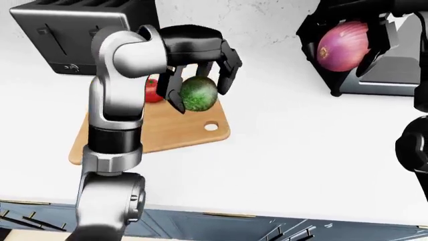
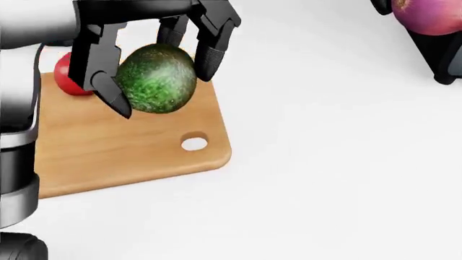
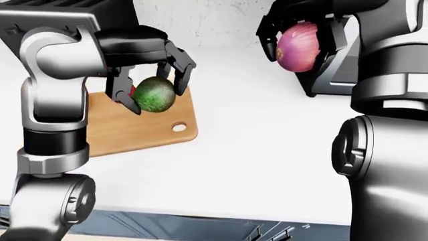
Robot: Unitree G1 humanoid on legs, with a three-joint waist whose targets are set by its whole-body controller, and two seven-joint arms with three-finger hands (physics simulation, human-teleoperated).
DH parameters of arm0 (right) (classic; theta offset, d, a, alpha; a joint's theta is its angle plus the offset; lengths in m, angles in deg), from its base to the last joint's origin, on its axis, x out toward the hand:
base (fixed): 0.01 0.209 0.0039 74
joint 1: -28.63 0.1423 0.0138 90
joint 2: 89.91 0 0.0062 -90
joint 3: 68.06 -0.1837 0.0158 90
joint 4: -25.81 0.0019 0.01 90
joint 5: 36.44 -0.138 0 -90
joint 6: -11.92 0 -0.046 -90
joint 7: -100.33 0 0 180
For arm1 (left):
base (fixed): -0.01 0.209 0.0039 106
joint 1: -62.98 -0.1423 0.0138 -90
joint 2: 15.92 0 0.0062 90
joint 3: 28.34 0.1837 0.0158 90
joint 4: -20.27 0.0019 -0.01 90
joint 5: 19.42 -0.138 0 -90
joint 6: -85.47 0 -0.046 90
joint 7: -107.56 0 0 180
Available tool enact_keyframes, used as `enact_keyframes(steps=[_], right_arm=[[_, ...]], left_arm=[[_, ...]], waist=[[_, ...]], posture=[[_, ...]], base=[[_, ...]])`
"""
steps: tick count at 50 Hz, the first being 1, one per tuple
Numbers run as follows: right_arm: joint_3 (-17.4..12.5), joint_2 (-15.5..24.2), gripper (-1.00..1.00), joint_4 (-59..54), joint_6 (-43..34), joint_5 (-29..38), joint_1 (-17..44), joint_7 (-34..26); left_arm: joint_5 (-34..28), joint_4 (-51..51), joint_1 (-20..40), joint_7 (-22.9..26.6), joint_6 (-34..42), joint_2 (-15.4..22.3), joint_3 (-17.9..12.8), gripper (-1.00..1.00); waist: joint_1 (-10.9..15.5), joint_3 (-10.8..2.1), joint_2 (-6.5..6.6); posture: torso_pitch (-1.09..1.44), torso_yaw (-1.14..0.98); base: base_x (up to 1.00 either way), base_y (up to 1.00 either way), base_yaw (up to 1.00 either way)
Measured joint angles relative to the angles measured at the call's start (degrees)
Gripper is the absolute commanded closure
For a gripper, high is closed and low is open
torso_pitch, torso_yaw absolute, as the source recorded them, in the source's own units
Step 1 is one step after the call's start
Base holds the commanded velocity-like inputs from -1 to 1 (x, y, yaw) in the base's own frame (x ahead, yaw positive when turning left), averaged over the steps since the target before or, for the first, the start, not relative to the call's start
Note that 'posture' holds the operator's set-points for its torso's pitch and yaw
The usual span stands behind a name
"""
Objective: Place the avocado, onion, tomato and bell pepper on the cutting board.
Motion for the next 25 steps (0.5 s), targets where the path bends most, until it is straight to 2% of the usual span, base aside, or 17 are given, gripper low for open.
enact_keyframes(steps=[11, 25], right_arm=[[0.19, -0.17, 1.0, -0.68, 0.16, 0.37, 0.99, 0.02], [0.12, -0.24, 1.0, -0.64, 0.28, 0.44, 1.26, -0.07]], left_arm=[[3.62, 2.36, -0.7, -0.21, -1.59, 6.72, -2.26, 1.0], [7.06, 0.32, -2.34, 1.52, -3.1, 12.67, -4.62, 1.0]], waist=[[-0.26, 0.09, 0.49], [-0.44, 0.06, 1.01]], posture=[[0.0, 0.0], [0.0, 0.0]], base=[[0.0, 0.0, 0.0], [0.0, 0.0, 0.0]])
